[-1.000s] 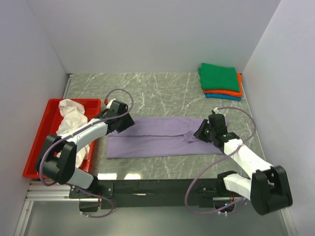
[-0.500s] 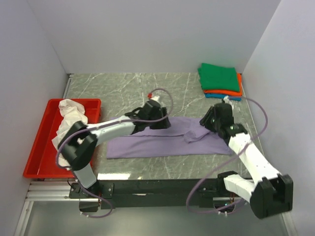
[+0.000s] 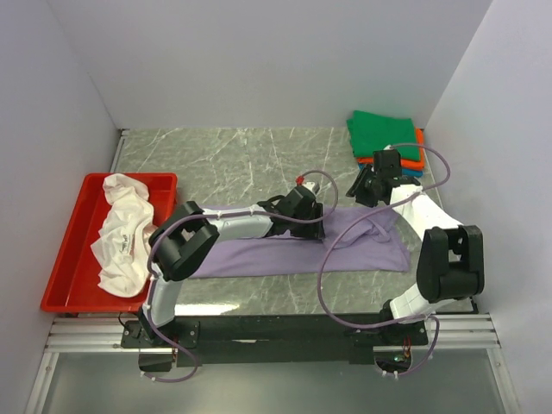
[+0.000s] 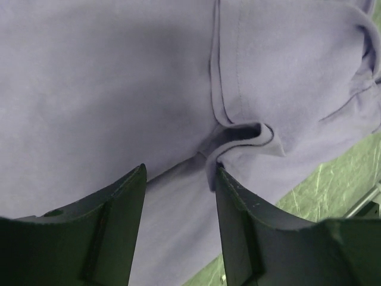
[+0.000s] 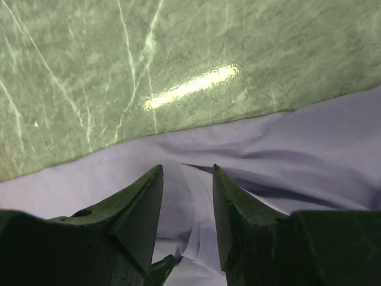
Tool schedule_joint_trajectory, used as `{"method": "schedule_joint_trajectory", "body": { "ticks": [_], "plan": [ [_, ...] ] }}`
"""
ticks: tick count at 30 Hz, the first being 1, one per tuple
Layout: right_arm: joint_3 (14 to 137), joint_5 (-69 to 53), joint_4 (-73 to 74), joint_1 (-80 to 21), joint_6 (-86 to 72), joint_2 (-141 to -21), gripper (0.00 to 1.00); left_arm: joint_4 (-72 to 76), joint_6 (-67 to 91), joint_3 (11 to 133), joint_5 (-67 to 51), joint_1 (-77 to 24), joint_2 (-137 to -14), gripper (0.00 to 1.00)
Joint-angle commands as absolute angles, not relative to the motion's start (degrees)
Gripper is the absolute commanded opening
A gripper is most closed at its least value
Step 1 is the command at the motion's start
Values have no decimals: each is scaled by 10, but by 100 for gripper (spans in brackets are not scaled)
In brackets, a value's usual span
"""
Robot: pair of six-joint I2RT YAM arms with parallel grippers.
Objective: Fold and stack the t-shirts
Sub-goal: Fold the tshirt
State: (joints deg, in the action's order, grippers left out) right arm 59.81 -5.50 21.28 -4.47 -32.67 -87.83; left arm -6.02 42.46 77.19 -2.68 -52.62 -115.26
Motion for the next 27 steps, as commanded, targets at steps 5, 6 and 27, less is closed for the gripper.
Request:
{"method": "schedule_joint_trajectory", "body": {
  "ticks": [5,6,27],
  "plan": [
    [621,-72,191,-54,-308,-907,45,-21,426,797,-60,-540,-1164,54],
    [621,-70,189,-56,-308,-910,45,-17,427,796,-62,-541,-1165,53],
    [558,-1,192,-67,-307,-894,42,-15,446,788,-67,-570,-1166,20]
  ]
}}
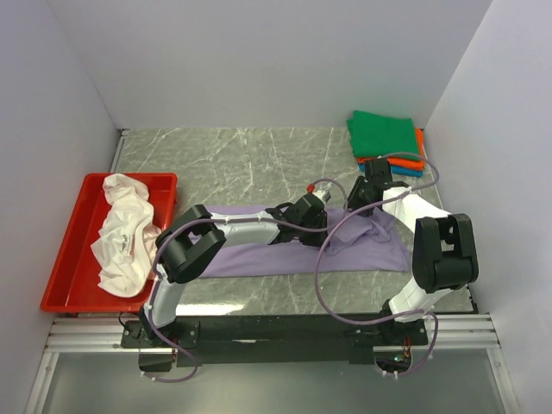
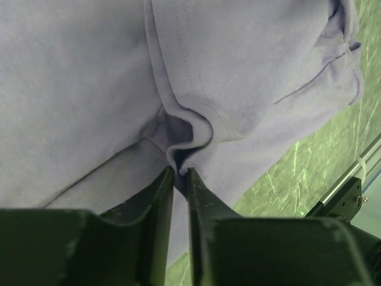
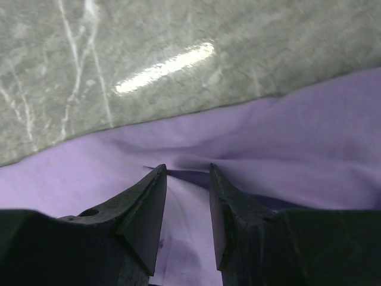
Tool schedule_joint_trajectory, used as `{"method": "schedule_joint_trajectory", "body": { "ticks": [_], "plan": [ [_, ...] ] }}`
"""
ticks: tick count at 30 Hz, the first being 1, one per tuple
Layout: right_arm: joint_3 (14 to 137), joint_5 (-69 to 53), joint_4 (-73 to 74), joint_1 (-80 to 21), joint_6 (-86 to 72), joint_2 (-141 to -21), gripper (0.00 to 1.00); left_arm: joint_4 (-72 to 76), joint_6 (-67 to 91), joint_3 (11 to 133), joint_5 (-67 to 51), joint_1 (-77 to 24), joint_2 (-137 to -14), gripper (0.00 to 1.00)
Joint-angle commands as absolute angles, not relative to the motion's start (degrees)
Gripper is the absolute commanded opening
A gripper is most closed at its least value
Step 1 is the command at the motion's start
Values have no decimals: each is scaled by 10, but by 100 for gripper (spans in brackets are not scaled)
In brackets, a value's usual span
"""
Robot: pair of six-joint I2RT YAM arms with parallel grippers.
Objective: Fold and stack the t-shirts
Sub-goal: Fold the tshirt
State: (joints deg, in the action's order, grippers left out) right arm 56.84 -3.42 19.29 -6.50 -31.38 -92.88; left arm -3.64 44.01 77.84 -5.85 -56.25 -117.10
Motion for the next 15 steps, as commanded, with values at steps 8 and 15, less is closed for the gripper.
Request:
{"method": "schedule_joint_trajectory", "body": {
  "ticks": [8,15],
  "plan": [
    [501,23,195,-68,-325,-820,41,-16,446,773,-63,-572,-1153,4],
    [451,22,203,-67,-331,-759,41,-13,447,760,-62,-573,-1141,1]
  ]
}}
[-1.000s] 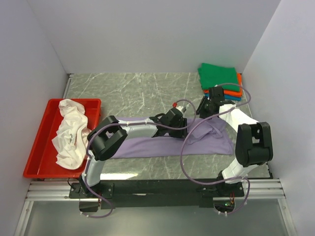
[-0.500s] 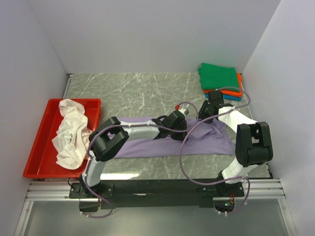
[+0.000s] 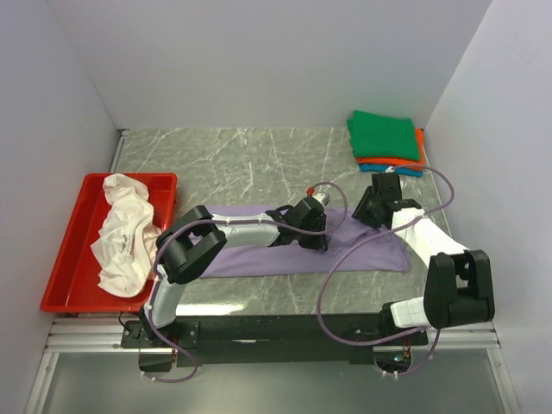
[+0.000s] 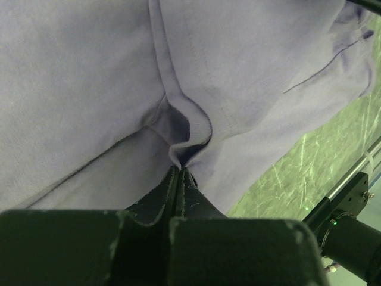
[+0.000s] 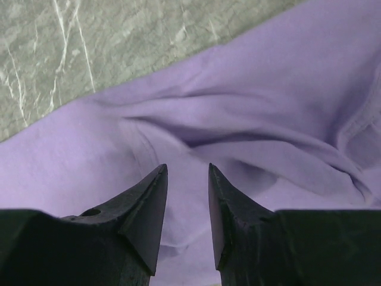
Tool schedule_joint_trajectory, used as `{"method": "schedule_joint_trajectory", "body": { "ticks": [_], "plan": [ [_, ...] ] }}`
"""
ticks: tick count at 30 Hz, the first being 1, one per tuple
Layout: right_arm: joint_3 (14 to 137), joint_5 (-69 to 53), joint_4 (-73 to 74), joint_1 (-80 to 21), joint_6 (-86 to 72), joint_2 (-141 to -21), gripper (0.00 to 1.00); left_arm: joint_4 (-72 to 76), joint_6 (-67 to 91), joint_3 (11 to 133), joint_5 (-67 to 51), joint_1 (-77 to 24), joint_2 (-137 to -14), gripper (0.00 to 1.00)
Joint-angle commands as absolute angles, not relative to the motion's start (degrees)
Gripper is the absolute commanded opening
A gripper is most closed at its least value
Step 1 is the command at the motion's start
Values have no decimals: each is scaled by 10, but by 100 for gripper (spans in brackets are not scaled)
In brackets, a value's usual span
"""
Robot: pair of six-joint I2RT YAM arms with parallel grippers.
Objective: Fold and stack the t-shirts
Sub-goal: Fold the tshirt
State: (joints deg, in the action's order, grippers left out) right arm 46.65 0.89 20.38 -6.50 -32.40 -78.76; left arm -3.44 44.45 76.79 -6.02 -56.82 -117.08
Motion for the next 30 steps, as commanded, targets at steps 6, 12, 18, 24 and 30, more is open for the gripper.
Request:
{"method": "schedule_joint_trajectory", "body": {
  "ticks": [6,12,18,24,30],
  "plan": [
    [416,17,196,-65,-333,-739,41,-8,446,748,-65,-573,-1136,1],
    [463,-20,185,-73,-345,-761,41,11,457,738,-73,-574,-1137,1],
    [518,-32,178,-92,-363,-825,42,13,462,734,-71,-573,-1138,1],
    [547,-42,164,-110,-386,-890,43,18,468,727,-75,-573,-1139,1],
    [562,-19,166,-112,-393,-923,45,13,466,725,-70,-574,-1137,1]
  ]
}}
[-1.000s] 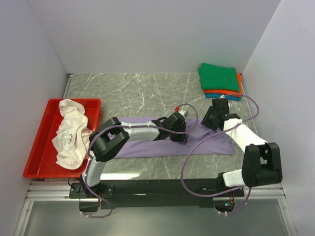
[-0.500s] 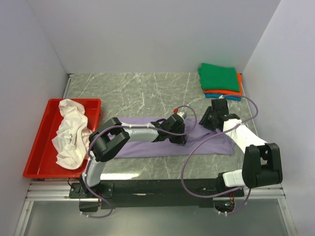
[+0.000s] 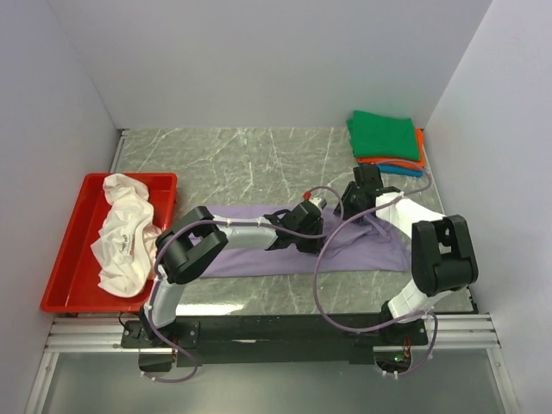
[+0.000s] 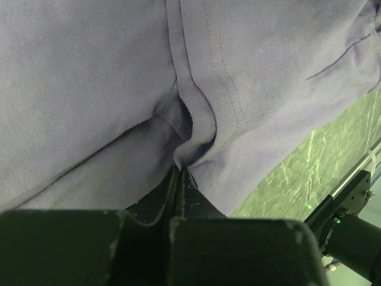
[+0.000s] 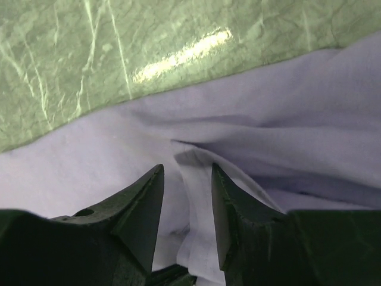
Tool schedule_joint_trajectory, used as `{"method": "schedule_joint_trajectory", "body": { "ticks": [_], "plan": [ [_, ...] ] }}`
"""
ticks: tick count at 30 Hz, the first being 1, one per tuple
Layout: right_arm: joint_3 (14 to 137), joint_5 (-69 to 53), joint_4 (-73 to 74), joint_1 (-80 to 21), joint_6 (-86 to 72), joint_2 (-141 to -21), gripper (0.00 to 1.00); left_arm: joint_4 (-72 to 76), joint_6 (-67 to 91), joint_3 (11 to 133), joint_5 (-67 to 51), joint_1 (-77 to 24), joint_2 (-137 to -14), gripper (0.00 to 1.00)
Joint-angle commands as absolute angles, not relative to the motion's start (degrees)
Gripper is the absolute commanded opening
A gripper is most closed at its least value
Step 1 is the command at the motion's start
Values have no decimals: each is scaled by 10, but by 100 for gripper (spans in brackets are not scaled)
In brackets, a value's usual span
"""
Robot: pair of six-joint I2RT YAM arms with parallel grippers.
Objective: Fold and stack the t-shirts
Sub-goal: Fold the tshirt
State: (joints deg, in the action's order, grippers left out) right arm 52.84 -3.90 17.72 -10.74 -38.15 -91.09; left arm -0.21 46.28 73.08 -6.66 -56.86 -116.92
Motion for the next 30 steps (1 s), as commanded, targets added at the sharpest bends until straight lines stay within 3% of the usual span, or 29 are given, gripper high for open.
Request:
{"method": "schedule_joint_trajectory", "body": {
  "ticks": [1,13,18,22,23,26,30],
  "plan": [
    [563,-15,167,-111,-394,-927,45,13,467,726,-70,-574,-1137,1],
    [558,12,149,-111,-398,-962,47,10,466,728,-69,-574,-1141,1],
    [561,13,150,-110,-394,-971,44,6,464,728,-67,-574,-1140,1],
    [555,11,146,-111,-394,-967,32,4,464,729,-68,-574,-1141,1],
    [553,11,147,-112,-394,-962,25,4,464,729,-67,-574,-1141,0],
    [555,11,154,-111,-391,-947,15,2,463,731,-63,-573,-1141,1],
    [558,12,169,-111,-388,-919,5,2,460,735,-54,-574,-1140,1]
  ]
}}
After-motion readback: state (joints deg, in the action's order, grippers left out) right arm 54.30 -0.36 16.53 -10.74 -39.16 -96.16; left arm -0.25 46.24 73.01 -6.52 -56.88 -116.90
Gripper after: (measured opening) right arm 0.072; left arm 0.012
